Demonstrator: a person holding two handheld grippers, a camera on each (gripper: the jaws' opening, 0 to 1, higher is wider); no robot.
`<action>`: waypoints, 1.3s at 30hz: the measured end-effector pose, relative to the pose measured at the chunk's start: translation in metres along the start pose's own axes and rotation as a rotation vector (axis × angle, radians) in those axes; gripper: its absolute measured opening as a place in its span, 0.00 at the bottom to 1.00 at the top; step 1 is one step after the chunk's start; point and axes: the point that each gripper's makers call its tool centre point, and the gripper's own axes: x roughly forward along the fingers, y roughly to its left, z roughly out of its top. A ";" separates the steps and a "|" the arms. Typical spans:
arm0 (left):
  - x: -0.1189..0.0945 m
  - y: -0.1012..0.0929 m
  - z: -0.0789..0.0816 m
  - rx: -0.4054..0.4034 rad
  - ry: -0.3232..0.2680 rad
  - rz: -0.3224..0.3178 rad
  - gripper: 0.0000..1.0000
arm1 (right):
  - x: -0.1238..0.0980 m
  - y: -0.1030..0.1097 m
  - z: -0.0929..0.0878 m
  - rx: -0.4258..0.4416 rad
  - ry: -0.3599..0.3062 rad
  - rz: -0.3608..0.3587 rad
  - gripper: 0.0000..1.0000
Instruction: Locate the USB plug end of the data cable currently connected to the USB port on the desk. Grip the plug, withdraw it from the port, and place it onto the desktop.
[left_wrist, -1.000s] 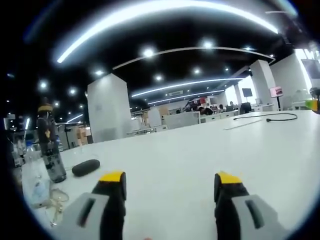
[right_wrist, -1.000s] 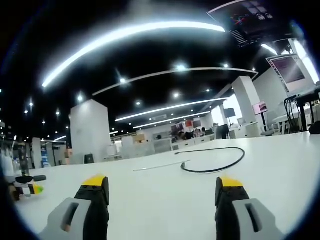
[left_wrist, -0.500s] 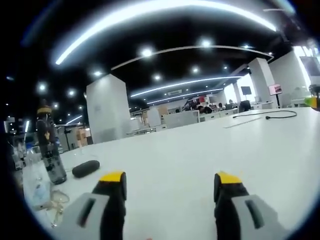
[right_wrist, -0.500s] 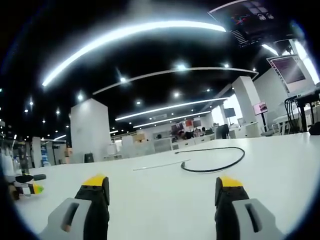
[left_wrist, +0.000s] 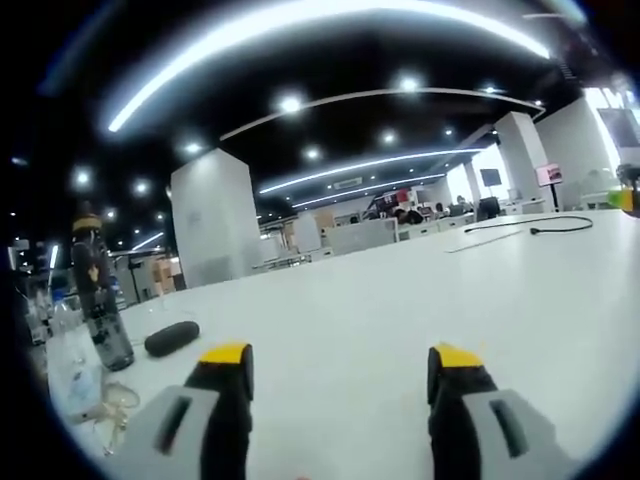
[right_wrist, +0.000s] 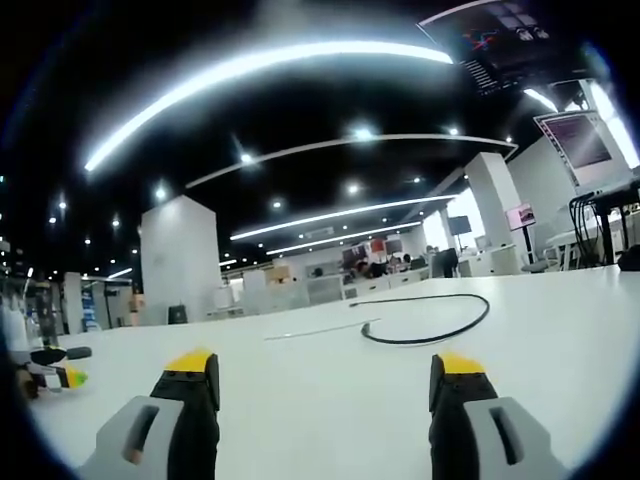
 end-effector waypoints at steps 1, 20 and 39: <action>0.000 0.000 0.000 -0.001 0.000 0.001 0.71 | 0.000 0.000 0.000 0.000 0.000 0.000 0.87; 0.000 -0.002 -0.001 0.015 0.008 -0.001 0.71 | 0.001 -0.003 0.000 -0.002 0.004 -0.005 0.86; 0.003 -0.004 -0.002 0.031 0.017 -0.003 0.70 | 0.003 -0.004 0.000 -0.005 0.008 -0.006 0.86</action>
